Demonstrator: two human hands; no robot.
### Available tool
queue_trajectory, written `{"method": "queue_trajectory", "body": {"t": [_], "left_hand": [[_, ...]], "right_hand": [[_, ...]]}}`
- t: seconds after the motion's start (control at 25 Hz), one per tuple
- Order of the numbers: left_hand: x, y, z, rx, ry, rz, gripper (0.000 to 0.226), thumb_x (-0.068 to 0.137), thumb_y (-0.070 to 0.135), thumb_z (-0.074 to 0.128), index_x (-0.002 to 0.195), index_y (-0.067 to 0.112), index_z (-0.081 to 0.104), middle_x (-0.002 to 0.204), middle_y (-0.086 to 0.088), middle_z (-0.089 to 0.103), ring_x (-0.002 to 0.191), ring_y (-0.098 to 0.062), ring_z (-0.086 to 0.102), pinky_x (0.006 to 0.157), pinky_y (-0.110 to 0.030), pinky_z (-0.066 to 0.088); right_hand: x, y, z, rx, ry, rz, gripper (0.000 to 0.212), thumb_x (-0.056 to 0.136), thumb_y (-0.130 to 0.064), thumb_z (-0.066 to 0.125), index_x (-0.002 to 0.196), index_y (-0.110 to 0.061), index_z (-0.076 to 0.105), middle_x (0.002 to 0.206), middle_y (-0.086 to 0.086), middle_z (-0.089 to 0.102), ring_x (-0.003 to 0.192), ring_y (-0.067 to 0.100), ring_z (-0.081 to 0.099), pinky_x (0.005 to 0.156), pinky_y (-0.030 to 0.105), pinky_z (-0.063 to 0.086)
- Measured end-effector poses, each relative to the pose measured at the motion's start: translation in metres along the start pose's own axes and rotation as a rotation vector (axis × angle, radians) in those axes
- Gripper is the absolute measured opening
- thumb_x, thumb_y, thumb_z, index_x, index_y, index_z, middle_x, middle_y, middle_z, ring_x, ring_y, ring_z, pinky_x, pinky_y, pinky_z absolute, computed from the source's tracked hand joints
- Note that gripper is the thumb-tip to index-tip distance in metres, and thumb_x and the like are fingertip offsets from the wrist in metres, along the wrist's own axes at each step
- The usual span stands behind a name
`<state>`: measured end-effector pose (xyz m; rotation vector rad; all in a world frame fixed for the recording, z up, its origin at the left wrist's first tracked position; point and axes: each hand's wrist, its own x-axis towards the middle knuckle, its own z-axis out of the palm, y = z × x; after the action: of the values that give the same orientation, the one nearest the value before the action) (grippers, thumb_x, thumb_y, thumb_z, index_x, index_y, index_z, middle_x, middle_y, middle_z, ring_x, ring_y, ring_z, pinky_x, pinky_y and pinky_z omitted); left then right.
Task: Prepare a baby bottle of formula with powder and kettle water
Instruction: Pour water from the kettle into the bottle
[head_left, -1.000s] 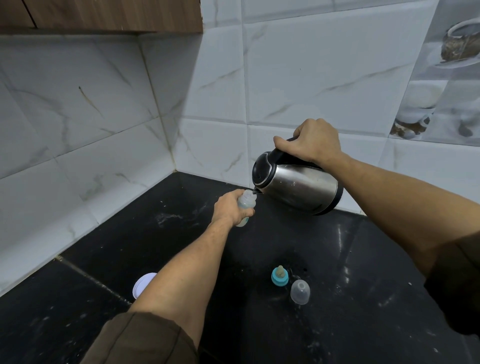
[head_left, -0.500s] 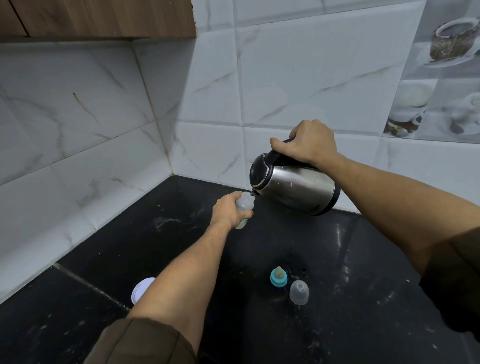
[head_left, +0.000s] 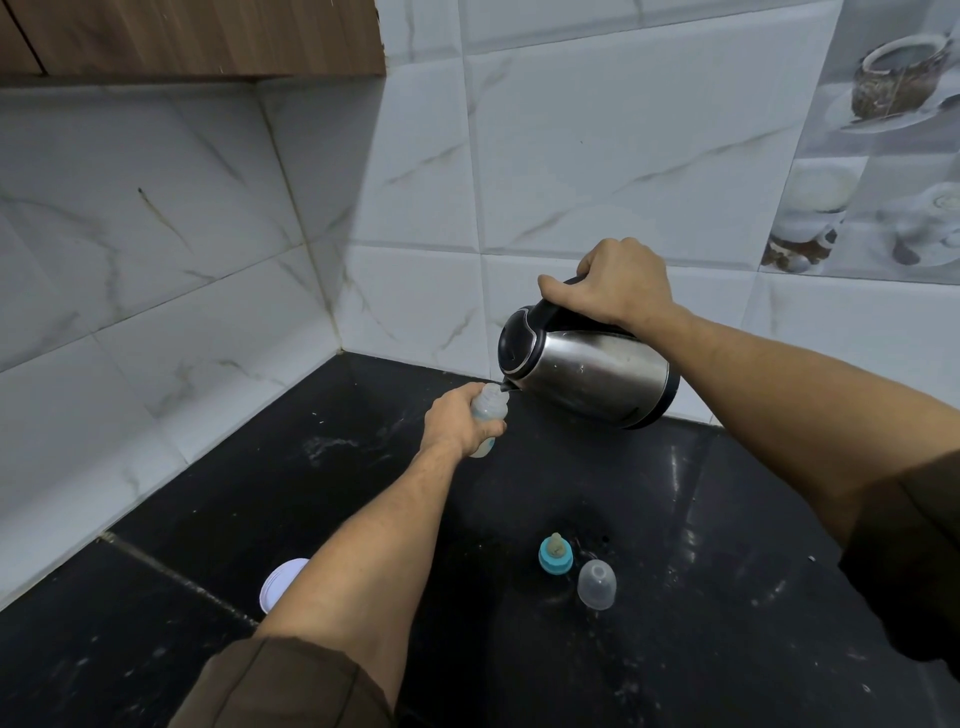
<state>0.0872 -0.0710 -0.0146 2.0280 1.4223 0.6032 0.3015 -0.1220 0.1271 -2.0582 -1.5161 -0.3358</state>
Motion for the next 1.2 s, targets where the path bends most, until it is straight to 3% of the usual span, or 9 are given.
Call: {"method": "queue_trajectory", "body": {"t": [0.32, 1.2], "left_hand": [[-0.0001, 0.0012, 0.0017, -0.005, -0.007, 0.005, 0.058, 0.08, 0.026, 0.086, 0.135, 0.029, 0.066, 0.12, 0.001, 0.07, 0.105, -0.017, 0.059, 0.098, -0.039, 0.049], [0.0008, 0.0014, 0.0009, -0.028, -0.019, 0.004, 0.059, 0.078, 0.026, 0.086, 0.133, 0.031, 0.067, 0.111, 0.007, 0.066, 0.108, -0.019, 0.062, 0.099, -0.039, 0.051]], "right_hand": [[-0.0009, 0.0022, -0.001, 0.0, 0.007, -0.01, 0.061, 0.074, -0.065, 0.059, 0.047, -0.014, 0.038, 0.044, 0.001, 0.035, 0.051, 0.024, 0.044, 0.051, 0.028, 0.03], [0.0008, 0.0024, 0.0003, -0.005, 0.001, -0.014, 0.061, 0.074, -0.068, 0.059, 0.048, -0.014, 0.046, 0.045, 0.001, 0.04, 0.053, 0.025, 0.049, 0.05, 0.027, 0.033]]}}
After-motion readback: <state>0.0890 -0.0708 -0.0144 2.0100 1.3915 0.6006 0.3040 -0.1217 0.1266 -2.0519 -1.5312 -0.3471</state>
